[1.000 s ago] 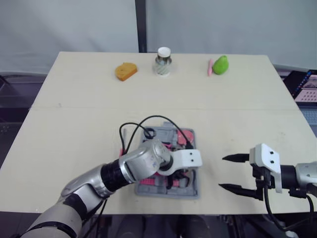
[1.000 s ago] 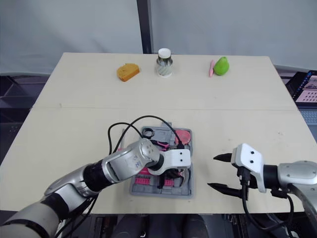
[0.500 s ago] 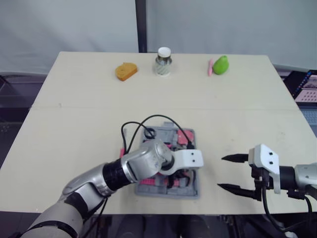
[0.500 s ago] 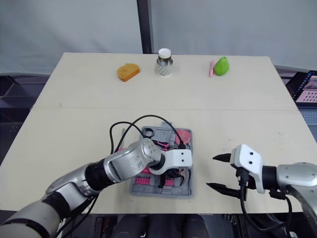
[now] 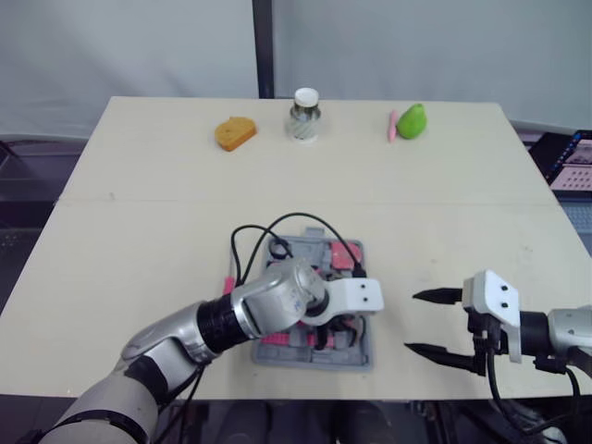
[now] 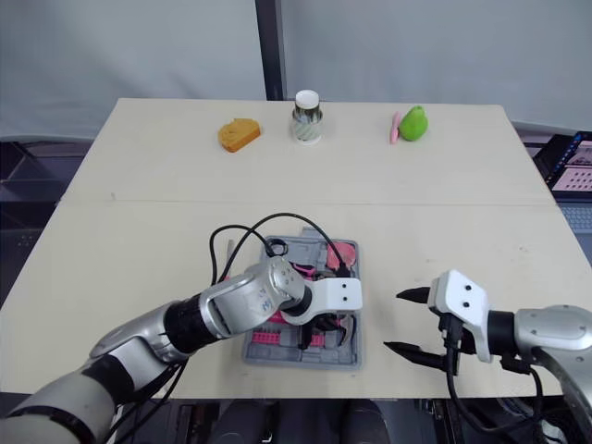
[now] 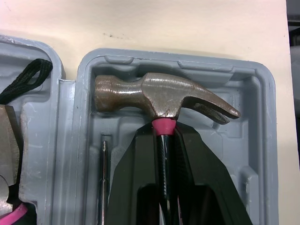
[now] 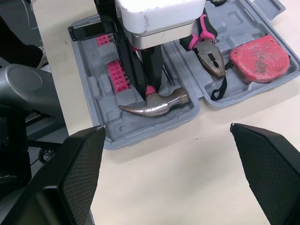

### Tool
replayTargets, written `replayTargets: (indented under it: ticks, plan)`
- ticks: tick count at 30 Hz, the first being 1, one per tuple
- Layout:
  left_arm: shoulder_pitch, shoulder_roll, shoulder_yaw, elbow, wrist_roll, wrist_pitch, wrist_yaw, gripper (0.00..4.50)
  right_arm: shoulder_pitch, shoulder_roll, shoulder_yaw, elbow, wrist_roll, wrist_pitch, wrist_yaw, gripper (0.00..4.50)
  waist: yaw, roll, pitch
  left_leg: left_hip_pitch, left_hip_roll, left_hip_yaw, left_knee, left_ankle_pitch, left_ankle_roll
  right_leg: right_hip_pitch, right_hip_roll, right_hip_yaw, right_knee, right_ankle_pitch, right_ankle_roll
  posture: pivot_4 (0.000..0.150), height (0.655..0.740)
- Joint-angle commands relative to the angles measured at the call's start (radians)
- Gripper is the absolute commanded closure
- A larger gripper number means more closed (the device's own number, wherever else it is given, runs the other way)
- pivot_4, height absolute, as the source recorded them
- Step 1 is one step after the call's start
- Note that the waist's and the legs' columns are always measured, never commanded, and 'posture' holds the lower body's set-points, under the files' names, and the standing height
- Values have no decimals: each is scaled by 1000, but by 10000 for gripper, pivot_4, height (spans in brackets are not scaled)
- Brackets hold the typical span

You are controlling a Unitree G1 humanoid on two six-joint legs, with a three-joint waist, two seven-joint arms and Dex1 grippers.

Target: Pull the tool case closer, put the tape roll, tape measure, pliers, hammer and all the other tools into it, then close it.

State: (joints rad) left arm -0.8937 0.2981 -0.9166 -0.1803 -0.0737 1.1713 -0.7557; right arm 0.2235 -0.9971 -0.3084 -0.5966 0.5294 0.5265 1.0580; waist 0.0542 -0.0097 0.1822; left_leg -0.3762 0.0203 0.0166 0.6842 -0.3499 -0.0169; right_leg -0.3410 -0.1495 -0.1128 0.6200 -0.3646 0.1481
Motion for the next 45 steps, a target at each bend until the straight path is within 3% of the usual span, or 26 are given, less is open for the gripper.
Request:
replayTargets:
  ticks: [1,10,16,19,20,29,33,39,43,45]
  plan:
    - [-23,-5,-3,-7,9,6,2,44675,4,9,4,-32,4,-3,-9,0,0,0,0,0,0,0,0,0,0,0,0,0,0,0,0,1500,7400]
    - [-21,-8,1,-12,-2,21,-2,44675,6,10,8,-36,6,-2,-18,0,0,0,0,0,0,0,0,0,0,0,0,0,0,0,0,1500,7400]
    - [-20,-14,9,-13,-5,26,2,17820,4,10,11,-32,5,-4,-18,0,0,0,0,0,0,0,0,0,0,0,0,0,0,0,0,1500,7400]
    - [-20,-16,12,-19,-8,30,1,1821,2,10,12,-32,6,-5,-17,0,0,0,0,0,0,0,0,0,0,0,0,0,0,0,0,1500,7400]
    - [-19,-17,14,-21,-10,31,0,451,1,10,13,-30,5,-6,-16,0,0,0,0,0,0,0,0,0,0,0,0,0,0,0,0,1500,7400]
    - [-23,-33,48,-48,-44,66,-5,451,-8,5,12,-28,16,-2,-7,0,-1,0,0,0,0,0,0,0,0,0,0,0,1,0,0,1500,7400]
    - [-29,-1,167,-86,-109,88,-42,451,-14,8,-5,-37,44,12,-7,0,-1,0,0,0,0,0,0,0,0,0,0,0,1,0,0,1500,7400]
    - [51,156,397,-52,-124,-226,-79,451,-32,14,-38,-53,111,48,-20,0,-4,1,0,1,0,0,0,0,0,0,0,0,1,0,0,1500,7400]
    - [156,179,541,-13,-182,-441,-136,451,-65,9,-37,-55,135,70,-28,0,-3,1,0,1,0,0,0,0,0,0,0,0,1,0,0,1500,7400]
    - [257,168,606,-14,-243,-543,-187,5618,-95,11,-29,-59,149,86,-39,0,-1,1,0,1,0,-1,1,0,0,0,0,0,1,0,0,1500,7400]
